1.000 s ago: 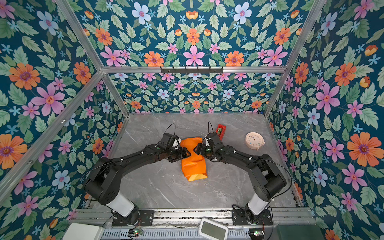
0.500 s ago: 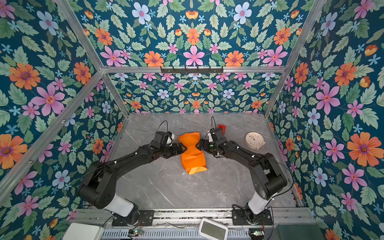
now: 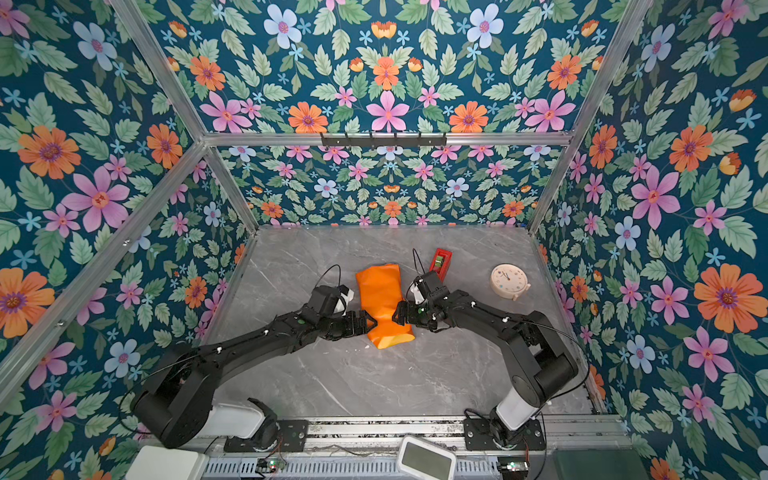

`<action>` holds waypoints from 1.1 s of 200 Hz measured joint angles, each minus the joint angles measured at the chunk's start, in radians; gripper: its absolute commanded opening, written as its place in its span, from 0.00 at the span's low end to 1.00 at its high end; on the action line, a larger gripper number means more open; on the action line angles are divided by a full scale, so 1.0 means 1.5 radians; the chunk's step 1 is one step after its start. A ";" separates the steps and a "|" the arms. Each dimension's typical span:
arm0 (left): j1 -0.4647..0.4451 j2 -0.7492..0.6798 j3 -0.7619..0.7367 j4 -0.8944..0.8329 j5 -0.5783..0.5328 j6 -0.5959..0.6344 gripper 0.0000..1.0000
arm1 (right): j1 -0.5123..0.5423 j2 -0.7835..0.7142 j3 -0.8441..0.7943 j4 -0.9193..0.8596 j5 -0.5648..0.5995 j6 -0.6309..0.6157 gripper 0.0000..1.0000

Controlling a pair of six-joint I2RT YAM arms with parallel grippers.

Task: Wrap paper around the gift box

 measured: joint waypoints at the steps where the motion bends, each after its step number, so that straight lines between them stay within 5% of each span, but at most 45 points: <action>1: 0.000 -0.003 -0.001 0.000 -0.001 0.001 0.98 | 0.000 -0.002 -0.001 0.000 0.001 -0.001 0.87; 40: -0.005 -0.045 0.028 -0.012 -0.029 0.019 0.92 | 0.029 -0.156 -0.073 -0.006 0.048 -0.052 0.85; 83: 0.000 0.069 0.176 -0.008 -0.027 0.027 0.80 | 0.217 -0.273 -0.198 0.056 0.120 -0.098 0.79; 121: 0.002 0.201 0.276 -0.002 0.015 0.025 0.76 | 0.328 -0.144 -0.230 0.218 0.219 -0.127 0.79; 176: 0.004 0.278 0.305 -0.002 0.052 0.027 0.75 | 0.345 0.064 -0.210 0.480 0.352 -0.150 0.81; 220: 0.005 0.284 0.301 0.017 0.058 0.034 0.75 | 0.345 0.145 -0.194 0.566 0.407 -0.165 0.79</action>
